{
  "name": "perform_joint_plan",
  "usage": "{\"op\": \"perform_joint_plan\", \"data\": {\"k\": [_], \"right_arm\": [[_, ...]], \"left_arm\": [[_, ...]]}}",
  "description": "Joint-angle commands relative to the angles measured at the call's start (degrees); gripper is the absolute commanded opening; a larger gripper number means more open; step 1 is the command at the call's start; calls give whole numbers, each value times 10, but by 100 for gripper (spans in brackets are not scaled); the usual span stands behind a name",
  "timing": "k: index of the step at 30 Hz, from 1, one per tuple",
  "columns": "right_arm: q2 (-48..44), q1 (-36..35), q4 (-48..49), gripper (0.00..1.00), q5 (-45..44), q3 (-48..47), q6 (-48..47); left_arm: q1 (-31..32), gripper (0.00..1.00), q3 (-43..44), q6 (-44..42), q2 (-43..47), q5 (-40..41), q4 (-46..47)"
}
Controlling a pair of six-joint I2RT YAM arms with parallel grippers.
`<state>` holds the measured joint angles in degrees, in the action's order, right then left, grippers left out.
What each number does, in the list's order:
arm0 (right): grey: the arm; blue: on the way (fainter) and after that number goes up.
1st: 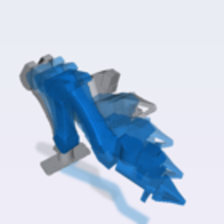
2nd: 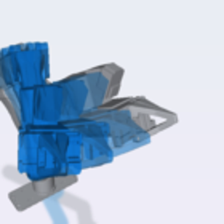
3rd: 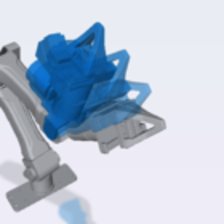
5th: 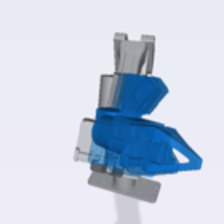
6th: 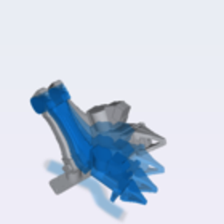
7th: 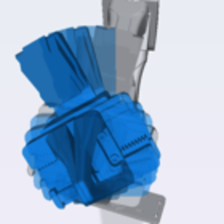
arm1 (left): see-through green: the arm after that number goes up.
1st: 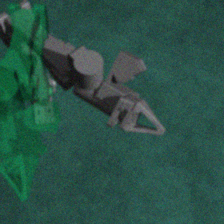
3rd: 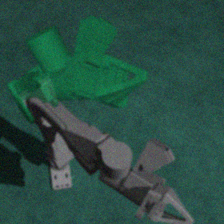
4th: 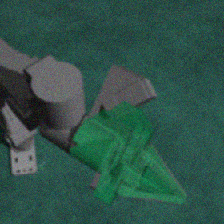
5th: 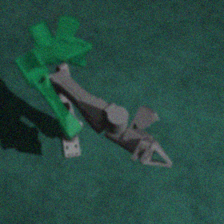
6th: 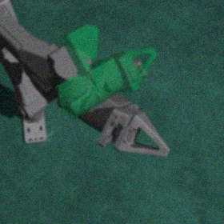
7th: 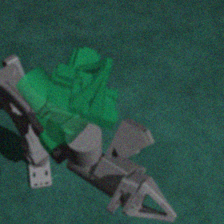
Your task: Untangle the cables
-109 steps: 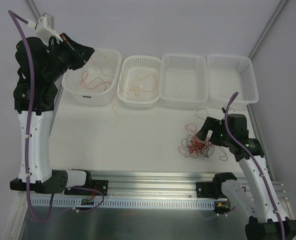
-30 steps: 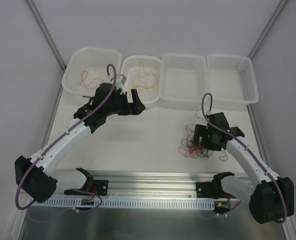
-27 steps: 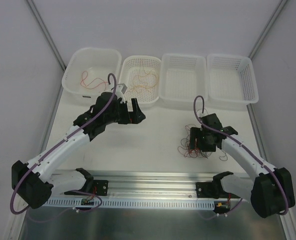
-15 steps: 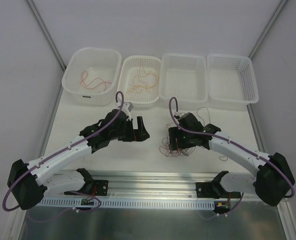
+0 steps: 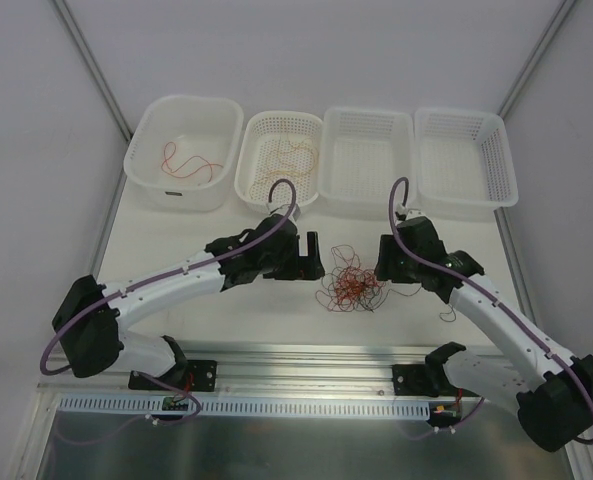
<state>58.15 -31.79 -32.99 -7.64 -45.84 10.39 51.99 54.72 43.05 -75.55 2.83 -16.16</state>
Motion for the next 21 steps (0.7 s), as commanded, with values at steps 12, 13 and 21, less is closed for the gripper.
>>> {"op": "perform_joint_plan", "data": {"k": [12,13,21], "right_arm": [[42,60,106,43,132,52,-27],[44,60,112,41,134,58,-27],[37,59,123,9,144,73,-24]], "left_arm": [[49,88,137,32,-174,2,10],[50,88,142,32,-190,0,10],[53,86,195,42,-275,-26,10]]}}
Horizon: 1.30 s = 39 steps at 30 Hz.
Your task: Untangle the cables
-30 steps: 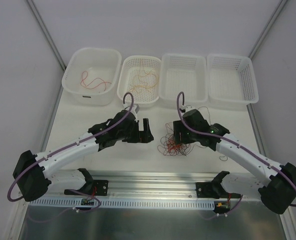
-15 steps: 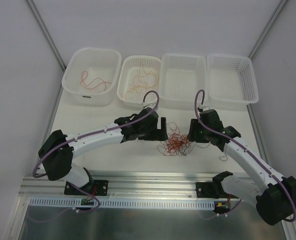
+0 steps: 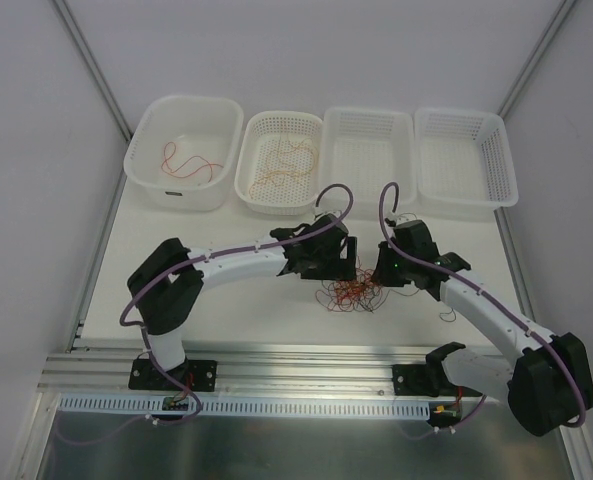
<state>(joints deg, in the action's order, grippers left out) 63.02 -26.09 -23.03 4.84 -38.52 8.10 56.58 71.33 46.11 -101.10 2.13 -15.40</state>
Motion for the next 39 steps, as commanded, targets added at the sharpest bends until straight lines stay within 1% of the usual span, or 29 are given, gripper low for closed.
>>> {"op": "perform_joint_plan", "data": {"k": [1,4,8,9,10,12,13,17,21,27,29,32,33,39], "right_arm": [[-20,2,18,7,21,-1,-2],[-34,2,8,1,24,-8,1],[-60,1,-11,1,32,-19,3],[-65,1,-22,1,37,-26,3],[-70,2,-30,1,39,-30,3],[-87,2,-58,1,39,-50,1],[-94,2,-70,1,38,-59,-1],[-125,1,-139,1,23,-117,-20],[-149,2,-215,1,5,-199,-42],[-175,2,-274,1,-19,-331,-62],[-184,2,-283,1,-31,-372,-70],[-193,3,-290,1,-44,-403,-75],[-199,3,-290,1,-68,-419,-75],[-219,4,-288,1,-106,-477,-74]], "left_arm": [[9,86,34,11,-35,-20,1],[12,84,50,13,-62,-20,2],[13,77,54,16,-89,-15,1],[13,73,51,19,-92,0,1],[13,67,48,21,-96,7,1],[13,57,36,24,-98,21,2],[12,49,32,26,-98,32,1],[-1,36,-2,31,-89,45,-1],[-25,33,-35,31,-67,57,-4],[-73,31,-83,19,-20,74,-19],[-94,31,-101,11,-7,79,-24],[-122,31,-125,-4,23,93,-35],[-129,31,-131,-8,37,103,-43],[-191,31,-172,-44,81,131,-66]]}}
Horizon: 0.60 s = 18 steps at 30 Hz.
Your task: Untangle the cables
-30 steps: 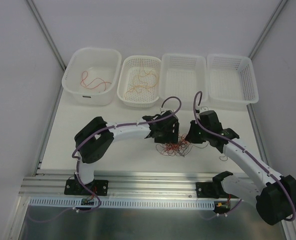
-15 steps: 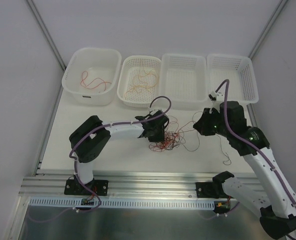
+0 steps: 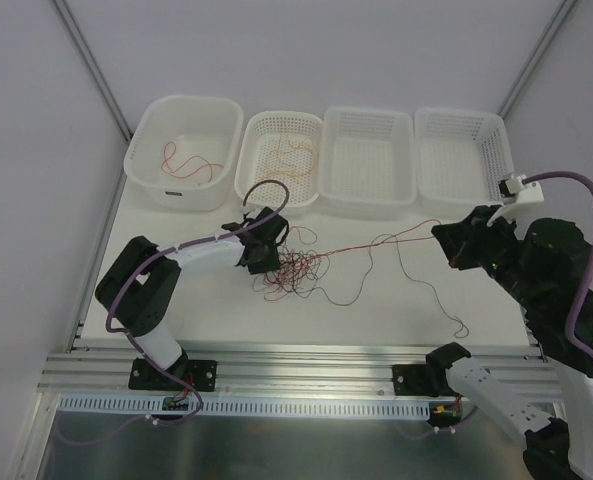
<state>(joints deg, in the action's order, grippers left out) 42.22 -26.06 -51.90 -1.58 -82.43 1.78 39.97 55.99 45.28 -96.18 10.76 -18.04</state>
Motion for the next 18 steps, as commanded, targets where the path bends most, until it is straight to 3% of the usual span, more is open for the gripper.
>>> {"op": "perform_joint_plan", "data": {"k": [1,18], "right_arm": [[-13,4,2,1,-47,-43,-11],[-86,1,57,1,-159,-109,-49]], "left_arm": [[-32,31,-25,-39,36,50,-46],[-207,29,-82,-81,93,81,-85]]}}
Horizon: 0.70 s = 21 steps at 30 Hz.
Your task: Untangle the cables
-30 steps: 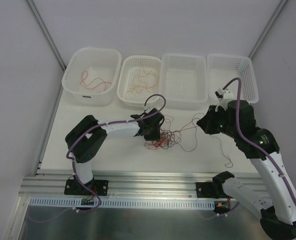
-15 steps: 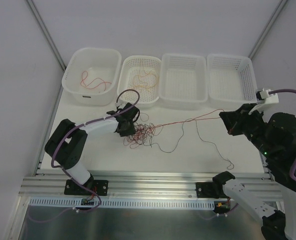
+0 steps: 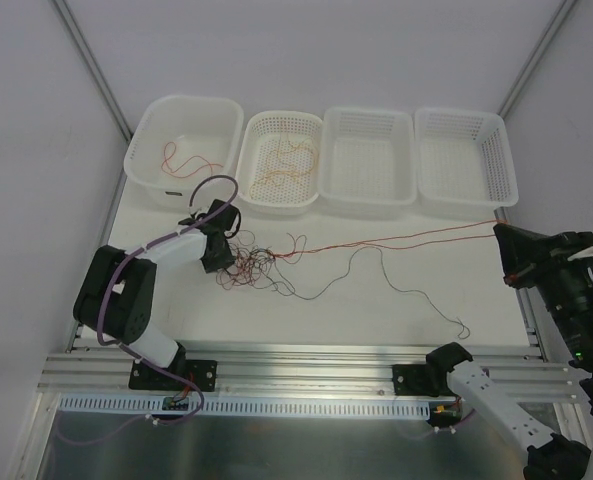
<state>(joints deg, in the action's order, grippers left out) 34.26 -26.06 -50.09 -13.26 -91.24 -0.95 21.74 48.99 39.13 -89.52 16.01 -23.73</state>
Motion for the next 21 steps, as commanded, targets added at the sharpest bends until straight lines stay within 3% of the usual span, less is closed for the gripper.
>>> {"op": "perform_joint_plan", "data": {"k": [1,7,13,16,21], "right_arm": [[-7,0,39,1,-43,-22,-22],[-7,-3,36,1,-52,-17,-19],[-20,-18,49,1,-79,-1,-14],[9,-27,44,1,-20,24,7],[70,-27,67,1,167,93,53]], "left_arm": [[-40,29,-13,-21,29,28,-28],[-74,28,-21,-35,45,32,-32],[-95,34,-24,-52,64,25,-33],[-95,43,-17,-63,104,7,-33],[-94,65,6,-116,195,-46,-33]]}}
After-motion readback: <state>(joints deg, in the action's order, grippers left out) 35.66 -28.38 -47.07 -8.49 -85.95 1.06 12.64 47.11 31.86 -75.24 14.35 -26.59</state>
